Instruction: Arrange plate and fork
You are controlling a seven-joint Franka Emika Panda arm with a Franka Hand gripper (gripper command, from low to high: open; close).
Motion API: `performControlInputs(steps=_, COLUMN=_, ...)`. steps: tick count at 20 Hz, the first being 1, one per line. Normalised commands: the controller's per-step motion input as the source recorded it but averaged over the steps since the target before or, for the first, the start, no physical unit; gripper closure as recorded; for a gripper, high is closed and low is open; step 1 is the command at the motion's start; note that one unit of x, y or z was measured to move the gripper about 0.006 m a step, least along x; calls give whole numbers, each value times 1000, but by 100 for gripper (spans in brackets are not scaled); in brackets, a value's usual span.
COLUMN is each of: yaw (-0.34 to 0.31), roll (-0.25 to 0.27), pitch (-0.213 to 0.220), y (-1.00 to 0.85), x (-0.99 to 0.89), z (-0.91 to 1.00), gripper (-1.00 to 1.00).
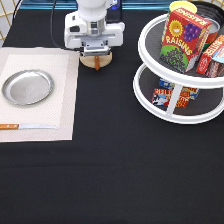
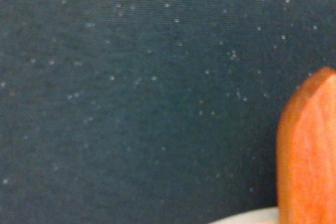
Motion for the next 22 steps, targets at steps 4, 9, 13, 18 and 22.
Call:
performControlInputs(steps=4, yaw=3, roll=-42, pitch=-72, y=167, x=-314, z=-251, gripper=-100)
performControlInputs(steps=9, yaw=0, roll=-68, pitch=-55, y=155, x=-332, z=-181, gripper=-100)
performControlInputs(steps=13, yaw=0, roll=-78, pitch=-41, y=78, x=-276, z=-242, gripper=100)
performControlInputs(steps=18, yaw=0, roll=-74, pitch=-31, y=25, x=-156, z=-197, gripper=100)
performControlInputs(steps=22, yaw=0, roll=-50, pitch=-21, y=10, x=-96, z=-186, gripper=100)
